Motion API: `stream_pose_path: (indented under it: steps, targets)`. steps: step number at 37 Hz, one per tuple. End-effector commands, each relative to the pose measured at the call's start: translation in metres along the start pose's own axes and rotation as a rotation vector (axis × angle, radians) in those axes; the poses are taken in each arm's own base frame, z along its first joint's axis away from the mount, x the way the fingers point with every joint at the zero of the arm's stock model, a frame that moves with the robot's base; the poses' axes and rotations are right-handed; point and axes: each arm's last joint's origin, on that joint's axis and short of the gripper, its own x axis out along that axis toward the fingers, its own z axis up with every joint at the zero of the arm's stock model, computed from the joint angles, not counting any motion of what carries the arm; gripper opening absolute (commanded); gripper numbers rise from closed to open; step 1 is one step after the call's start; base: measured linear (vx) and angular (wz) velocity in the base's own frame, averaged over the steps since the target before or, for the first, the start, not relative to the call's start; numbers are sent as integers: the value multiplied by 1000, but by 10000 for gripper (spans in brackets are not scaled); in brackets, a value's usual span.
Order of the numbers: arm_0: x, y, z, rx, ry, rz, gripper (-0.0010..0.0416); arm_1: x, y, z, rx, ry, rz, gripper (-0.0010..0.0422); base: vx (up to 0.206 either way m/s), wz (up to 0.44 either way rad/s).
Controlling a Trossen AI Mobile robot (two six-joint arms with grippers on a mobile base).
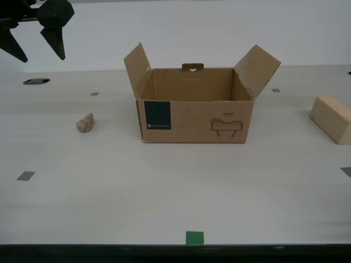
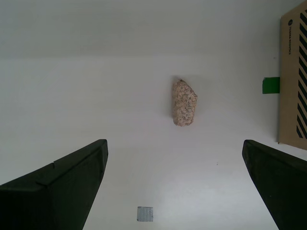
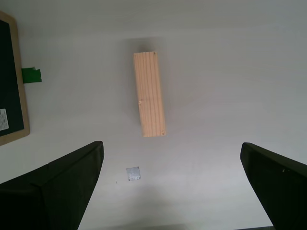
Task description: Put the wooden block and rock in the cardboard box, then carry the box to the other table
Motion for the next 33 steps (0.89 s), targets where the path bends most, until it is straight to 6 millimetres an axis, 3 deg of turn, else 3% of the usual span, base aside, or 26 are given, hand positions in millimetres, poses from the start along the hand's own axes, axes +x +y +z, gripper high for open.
stream_pose_path:
  steps: [1,10,18,33]
  targets:
    - [6,0,0,-3,-6,-5,399,0,0,1,0,-11,0,385,0,0]
    - [24,0,-6,-4,5,-4,399,6,-1,2,1,-6,0,385,0,0]
    - [37,1,-11,-16,23,7,399,28,-5,4,17,48,-1,385,0,0]
    - [38,4,-14,-21,42,88,398,74,-25,5,83,145,-12,385,0,0]
